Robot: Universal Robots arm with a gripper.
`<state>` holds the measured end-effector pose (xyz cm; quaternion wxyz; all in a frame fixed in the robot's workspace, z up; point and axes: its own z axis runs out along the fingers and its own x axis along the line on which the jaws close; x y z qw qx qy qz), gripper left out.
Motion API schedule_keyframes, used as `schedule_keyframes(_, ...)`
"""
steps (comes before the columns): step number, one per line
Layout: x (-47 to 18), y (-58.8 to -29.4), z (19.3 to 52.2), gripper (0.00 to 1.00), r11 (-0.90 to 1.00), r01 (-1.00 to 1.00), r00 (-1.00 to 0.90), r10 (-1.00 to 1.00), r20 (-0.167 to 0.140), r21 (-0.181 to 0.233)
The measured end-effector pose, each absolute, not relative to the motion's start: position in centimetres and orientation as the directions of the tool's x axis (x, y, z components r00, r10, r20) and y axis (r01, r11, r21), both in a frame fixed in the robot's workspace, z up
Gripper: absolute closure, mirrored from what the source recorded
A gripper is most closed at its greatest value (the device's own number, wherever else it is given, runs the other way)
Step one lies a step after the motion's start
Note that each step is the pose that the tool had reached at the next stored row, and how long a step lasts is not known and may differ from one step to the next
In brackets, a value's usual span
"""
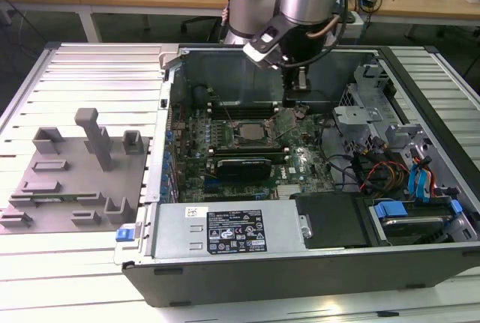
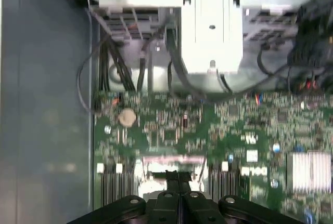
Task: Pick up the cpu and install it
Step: 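Close the cpu cover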
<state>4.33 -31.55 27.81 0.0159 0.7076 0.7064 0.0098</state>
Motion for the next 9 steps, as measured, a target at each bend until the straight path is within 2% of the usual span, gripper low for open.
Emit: schedule_keyframes(9,7.1,-31.7,26.7,0.89,-0.001,1.000,0.002,1.000,-0.009,0.026)
